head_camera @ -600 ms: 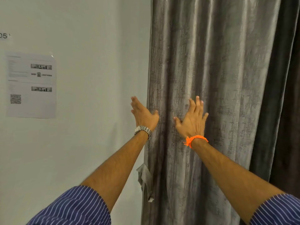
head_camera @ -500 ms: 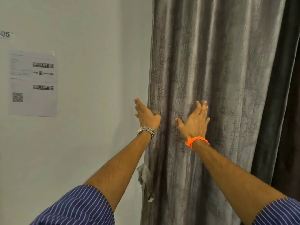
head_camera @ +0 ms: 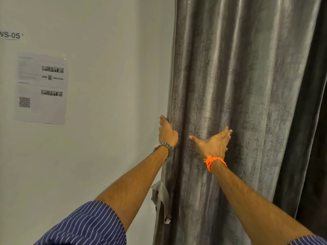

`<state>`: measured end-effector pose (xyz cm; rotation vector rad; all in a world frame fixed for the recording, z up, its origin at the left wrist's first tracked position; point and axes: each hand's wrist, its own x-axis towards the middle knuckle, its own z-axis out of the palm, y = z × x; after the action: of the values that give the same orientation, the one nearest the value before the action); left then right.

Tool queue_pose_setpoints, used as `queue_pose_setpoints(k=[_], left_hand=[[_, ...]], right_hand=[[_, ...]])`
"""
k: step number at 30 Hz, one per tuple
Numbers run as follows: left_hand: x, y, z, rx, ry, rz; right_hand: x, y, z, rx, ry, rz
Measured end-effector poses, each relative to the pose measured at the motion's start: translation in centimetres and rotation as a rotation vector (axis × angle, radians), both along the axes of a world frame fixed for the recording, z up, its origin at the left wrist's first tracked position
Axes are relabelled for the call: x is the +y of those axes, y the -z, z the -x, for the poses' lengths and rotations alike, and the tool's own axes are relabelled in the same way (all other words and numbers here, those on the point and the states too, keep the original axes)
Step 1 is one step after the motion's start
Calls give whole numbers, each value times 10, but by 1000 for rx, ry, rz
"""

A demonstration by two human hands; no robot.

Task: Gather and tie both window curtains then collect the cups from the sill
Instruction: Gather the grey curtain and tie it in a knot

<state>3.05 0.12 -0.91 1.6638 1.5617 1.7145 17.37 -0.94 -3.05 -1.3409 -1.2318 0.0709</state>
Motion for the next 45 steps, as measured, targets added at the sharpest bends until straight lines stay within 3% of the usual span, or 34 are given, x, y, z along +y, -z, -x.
queue_pose_setpoints(k=[11, 22, 28, 45], left_hand=[[-7, 0, -15, 108, 66, 15], [-5, 2, -23, 152, 84, -22], [-8, 2, -30, 158, 96, -15], [-18, -6, -44, 152, 128, -26]], right_hand=[[6, 18, 8, 98, -14, 159], [17, 21, 12, 170, -69, 127], [12, 25, 13, 66, -42, 114], [-17, 22, 29, -241, -234, 94]])
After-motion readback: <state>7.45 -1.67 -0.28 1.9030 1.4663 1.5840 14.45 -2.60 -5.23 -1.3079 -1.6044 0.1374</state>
